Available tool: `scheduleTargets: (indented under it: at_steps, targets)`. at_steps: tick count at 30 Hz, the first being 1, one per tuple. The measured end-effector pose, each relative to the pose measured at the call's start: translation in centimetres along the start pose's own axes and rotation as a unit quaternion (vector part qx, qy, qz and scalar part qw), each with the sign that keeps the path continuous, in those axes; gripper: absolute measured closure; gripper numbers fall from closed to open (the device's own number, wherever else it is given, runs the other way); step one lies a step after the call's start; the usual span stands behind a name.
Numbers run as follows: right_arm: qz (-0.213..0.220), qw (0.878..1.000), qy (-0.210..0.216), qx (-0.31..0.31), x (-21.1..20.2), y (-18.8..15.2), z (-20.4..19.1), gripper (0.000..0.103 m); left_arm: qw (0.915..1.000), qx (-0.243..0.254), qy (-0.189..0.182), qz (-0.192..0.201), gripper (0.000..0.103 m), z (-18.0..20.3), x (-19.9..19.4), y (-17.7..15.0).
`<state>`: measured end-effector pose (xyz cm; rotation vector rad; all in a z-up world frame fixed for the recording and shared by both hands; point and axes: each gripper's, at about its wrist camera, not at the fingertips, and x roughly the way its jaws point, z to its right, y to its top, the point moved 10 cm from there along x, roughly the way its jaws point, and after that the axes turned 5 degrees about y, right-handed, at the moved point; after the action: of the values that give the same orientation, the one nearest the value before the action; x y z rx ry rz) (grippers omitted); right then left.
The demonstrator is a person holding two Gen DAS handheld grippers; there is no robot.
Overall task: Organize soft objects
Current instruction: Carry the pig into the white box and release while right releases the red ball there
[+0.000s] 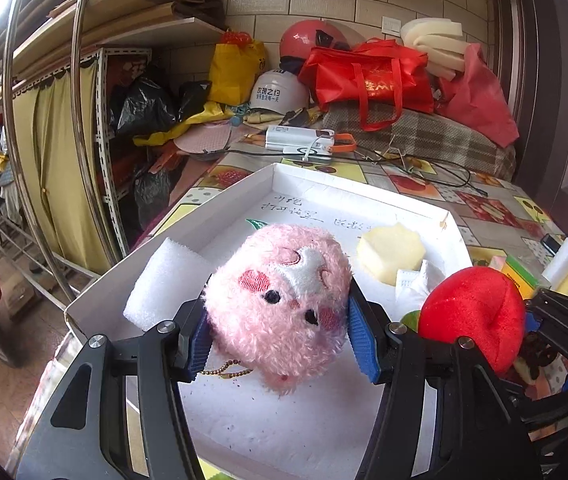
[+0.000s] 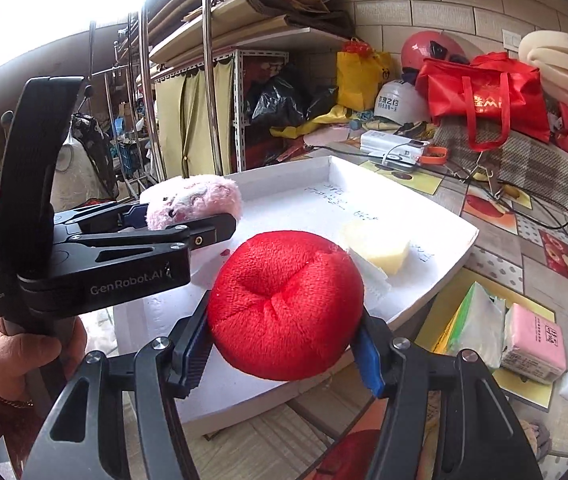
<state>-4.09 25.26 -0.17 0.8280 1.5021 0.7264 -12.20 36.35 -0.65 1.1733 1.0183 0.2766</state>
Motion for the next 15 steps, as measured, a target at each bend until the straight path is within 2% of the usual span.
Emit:
scheduleTargets:
  at_steps: [7, 11, 14, 15]
  targets:
    - [-0.003, 0.998, -0.049, 0.047, 2.1, 1.5, 3.1, 0.042, 0.9988, -0.006, 0.046, 0.016, 0.044, -1.1, 1.3, 1.3]
    - [-0.002, 0.997, -0.047, 0.061, 2.2, 1.7, 3.7, 0.042, 0.9982, 0.003, 0.059, 0.014, 0.044, -1.0, 1.6, 1.3]
    - [-0.004, 0.997, -0.048, 0.055, 2.2, 1.8, 3.5, 0.038, 0.9979, 0.007, 0.063, 0.015, 0.042, -1.0, 1.6, 1.3]
    - [-0.006, 0.997, -0.048, 0.052, 2.3, 1.7, 3.3, 0.030, 0.9977, 0.007, 0.066, 0.016, 0.039, -1.1, 1.5, 1.3]
